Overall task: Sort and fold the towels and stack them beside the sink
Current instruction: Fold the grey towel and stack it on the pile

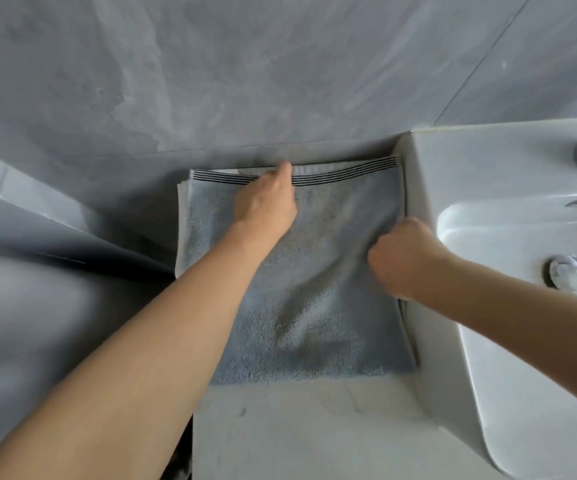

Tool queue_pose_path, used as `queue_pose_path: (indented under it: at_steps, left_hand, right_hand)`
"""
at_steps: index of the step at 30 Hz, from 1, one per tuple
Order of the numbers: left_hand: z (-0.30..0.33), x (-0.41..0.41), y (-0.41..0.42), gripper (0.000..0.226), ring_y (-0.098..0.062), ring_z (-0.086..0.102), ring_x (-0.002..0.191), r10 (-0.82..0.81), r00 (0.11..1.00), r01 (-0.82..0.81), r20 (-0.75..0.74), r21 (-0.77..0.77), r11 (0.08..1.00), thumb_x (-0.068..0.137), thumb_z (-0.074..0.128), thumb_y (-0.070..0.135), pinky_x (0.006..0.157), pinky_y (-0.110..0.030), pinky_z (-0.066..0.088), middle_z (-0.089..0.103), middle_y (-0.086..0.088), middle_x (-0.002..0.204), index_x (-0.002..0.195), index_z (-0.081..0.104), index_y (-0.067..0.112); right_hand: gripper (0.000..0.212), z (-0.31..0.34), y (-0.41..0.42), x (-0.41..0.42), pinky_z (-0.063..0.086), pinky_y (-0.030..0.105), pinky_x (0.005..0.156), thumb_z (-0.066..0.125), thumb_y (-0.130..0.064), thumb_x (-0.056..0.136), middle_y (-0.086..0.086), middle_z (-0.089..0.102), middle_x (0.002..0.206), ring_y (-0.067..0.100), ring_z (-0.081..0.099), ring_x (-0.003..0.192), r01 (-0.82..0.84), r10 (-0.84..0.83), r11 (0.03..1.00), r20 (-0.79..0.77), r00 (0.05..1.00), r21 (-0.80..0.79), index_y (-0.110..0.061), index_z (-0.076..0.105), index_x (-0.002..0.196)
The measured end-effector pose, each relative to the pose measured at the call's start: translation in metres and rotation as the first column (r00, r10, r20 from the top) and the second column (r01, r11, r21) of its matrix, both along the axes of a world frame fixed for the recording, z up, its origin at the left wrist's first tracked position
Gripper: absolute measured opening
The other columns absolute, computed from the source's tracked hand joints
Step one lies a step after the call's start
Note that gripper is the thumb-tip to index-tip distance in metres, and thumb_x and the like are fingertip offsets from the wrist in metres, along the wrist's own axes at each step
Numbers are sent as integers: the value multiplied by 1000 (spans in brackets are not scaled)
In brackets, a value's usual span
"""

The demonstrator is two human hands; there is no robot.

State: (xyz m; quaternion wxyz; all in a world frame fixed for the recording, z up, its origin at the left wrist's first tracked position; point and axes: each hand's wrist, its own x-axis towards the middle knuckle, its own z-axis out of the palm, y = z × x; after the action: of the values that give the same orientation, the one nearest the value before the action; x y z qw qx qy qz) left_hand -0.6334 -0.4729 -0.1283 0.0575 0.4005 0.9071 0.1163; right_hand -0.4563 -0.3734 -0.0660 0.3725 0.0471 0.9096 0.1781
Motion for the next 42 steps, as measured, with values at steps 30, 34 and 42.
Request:
queue_pose_path:
  at_steps: [30, 34, 42]
  left_hand:
    - [-22, 14, 45, 19, -39, 66, 78, -201, 970, 215, -137, 102, 971, 101, 48, 21, 55, -38, 35, 71, -15, 84, 115, 54, 10]
    - [-25, 14, 51, 17, -40, 62, 54, -127, 980, 172, -153, 335, 926, 98, 50, 20, 45, -30, 30, 67, -14, 70, 97, 58, 5]
    - [-25, 16, 55, 24, -41, 64, 80, -202, 969, 228, -140, 197, 954, 89, 56, 9, 57, -41, 41, 68, -16, 93, 113, 60, 7]
  right_hand:
    - [13, -51, -17, 31, 28, 39, 81, 42, -4, 73, 9, 52, 67, 28, 47, 74, 323, -264, 947, -574, 775, 0, -14, 49, 77]
    - [30, -35, -7, 34, 24, 38, 86, 29, -6, 70, 6, 53, 84, 27, 45, 86, 282, -192, 953, -495, 847, 113, -19, 51, 84]
    - [16, -36, -12, 34, 30, 41, 88, 50, -8, 65, 13, 53, 95, 30, 39, 88, 303, -289, 949, -613, 735, -84, -10, 64, 71]
